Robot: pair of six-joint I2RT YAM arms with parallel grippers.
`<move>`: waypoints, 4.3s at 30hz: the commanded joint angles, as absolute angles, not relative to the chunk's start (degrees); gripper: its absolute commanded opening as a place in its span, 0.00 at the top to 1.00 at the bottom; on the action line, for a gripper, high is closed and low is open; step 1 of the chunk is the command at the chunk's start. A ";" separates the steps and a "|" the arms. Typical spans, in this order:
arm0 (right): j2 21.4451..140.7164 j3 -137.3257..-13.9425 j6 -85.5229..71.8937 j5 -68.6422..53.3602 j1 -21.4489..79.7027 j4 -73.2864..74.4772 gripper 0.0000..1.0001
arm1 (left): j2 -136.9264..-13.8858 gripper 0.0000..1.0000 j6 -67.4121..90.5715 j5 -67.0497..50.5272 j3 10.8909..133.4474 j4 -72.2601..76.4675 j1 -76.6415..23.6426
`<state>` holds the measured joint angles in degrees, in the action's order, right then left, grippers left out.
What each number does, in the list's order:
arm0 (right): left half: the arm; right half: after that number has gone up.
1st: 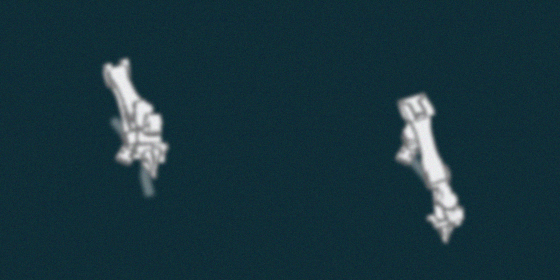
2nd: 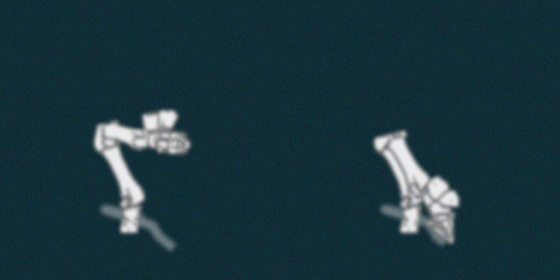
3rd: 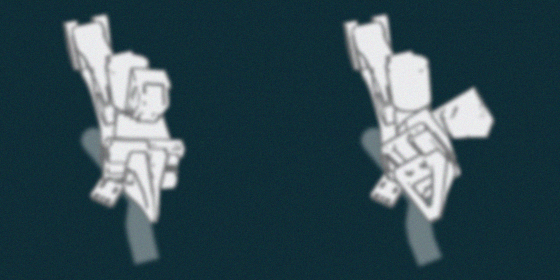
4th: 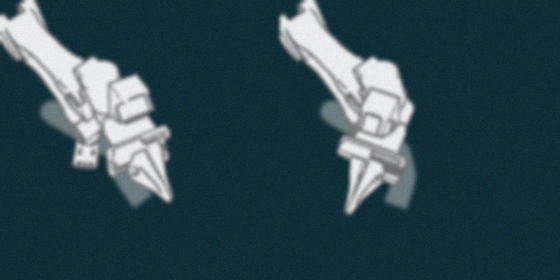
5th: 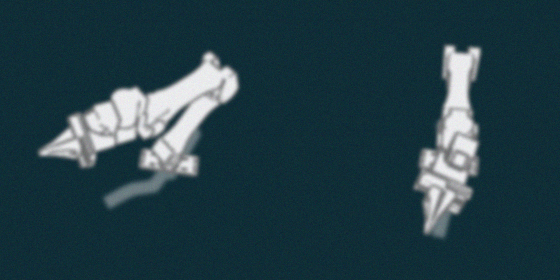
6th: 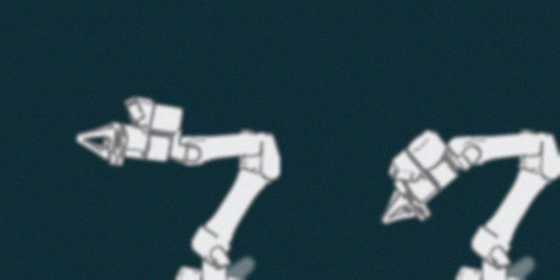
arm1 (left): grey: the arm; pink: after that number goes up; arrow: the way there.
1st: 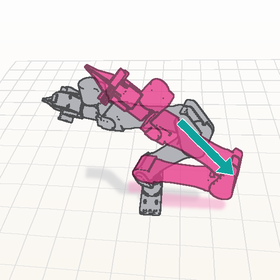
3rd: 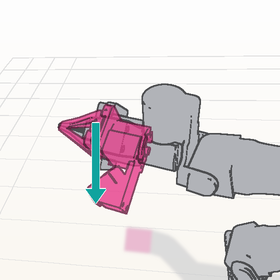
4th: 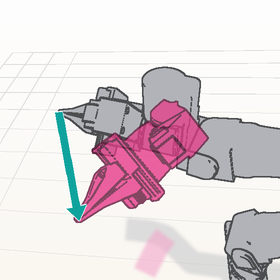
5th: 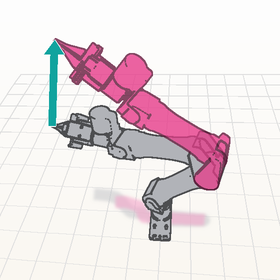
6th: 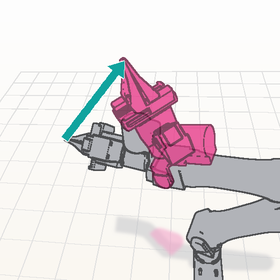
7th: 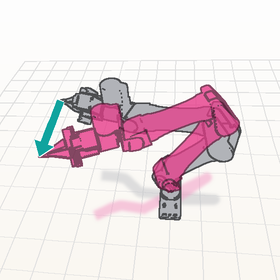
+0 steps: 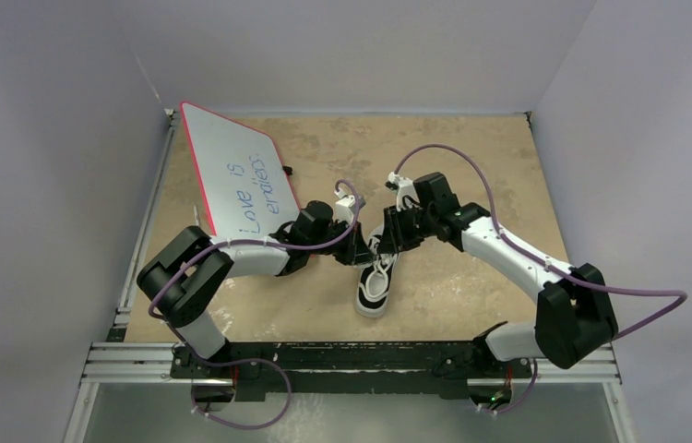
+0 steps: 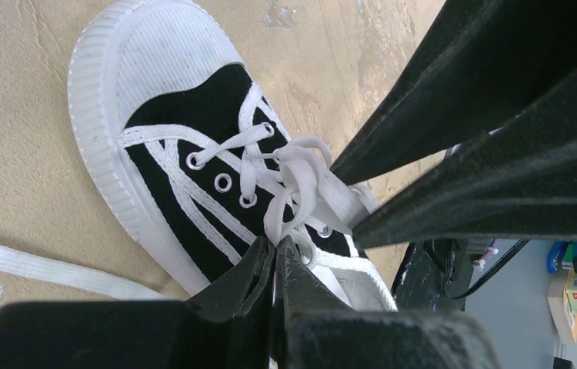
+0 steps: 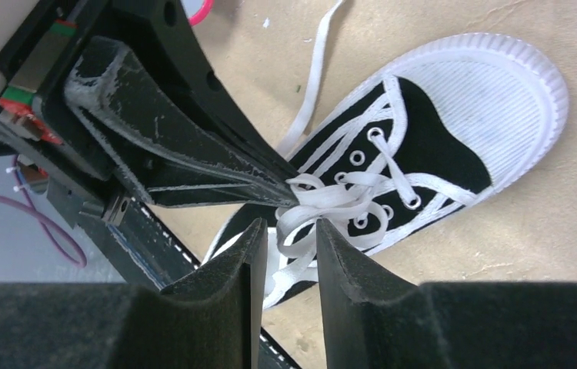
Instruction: Tie the shoes
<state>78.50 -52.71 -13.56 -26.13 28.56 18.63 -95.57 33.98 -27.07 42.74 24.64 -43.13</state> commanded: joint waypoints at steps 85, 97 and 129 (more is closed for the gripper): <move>67.96 -62.43 -34.91 9.21 16.73 57.41 1.00 | -80.57 1.00 22.33 -24.50 45.55 -1.87 -41.92; 72.23 -69.65 -30.80 9.90 15.38 52.50 1.00 | -94.09 1.00 40.58 -25.13 46.51 27.95 -45.14; 76.02 -73.78 -11.31 -9.51 11.78 51.77 1.00 | -92.80 0.60 20.03 -28.14 43.01 25.11 -48.10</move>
